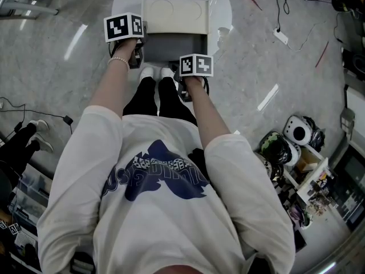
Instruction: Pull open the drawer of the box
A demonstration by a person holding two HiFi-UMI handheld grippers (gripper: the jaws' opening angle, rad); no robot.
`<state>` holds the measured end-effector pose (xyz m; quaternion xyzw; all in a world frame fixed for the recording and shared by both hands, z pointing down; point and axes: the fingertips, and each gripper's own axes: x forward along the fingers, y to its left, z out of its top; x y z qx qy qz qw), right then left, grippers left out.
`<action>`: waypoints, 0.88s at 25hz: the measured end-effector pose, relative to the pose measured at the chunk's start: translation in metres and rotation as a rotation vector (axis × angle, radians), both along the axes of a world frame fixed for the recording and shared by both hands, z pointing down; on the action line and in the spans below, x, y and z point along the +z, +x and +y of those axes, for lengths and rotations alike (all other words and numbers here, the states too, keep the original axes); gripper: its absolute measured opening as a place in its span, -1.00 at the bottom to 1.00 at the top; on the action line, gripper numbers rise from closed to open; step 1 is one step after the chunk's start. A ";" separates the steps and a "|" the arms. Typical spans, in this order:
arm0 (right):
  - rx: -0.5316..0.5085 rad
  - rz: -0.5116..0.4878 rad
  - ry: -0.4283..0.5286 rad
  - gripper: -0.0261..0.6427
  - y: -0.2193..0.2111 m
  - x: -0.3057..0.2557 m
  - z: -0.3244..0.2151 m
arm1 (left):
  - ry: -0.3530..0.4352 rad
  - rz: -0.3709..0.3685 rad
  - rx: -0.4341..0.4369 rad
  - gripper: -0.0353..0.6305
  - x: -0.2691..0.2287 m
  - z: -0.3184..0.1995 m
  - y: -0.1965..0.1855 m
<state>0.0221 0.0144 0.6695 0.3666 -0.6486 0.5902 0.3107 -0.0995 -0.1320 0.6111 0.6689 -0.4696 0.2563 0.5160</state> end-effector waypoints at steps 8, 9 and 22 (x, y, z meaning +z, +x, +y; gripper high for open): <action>0.002 -0.008 0.000 -0.74 -0.001 0.004 0.010 | 0.002 0.004 -0.005 -0.69 0.003 -0.002 -0.001; 0.003 -0.010 0.000 -0.74 -0.001 0.004 0.011 | 0.002 0.005 -0.006 -0.69 0.003 -0.002 -0.002; 0.010 -0.018 0.008 -0.74 0.001 0.000 0.016 | -0.004 0.006 -0.010 -0.69 0.002 -0.001 -0.001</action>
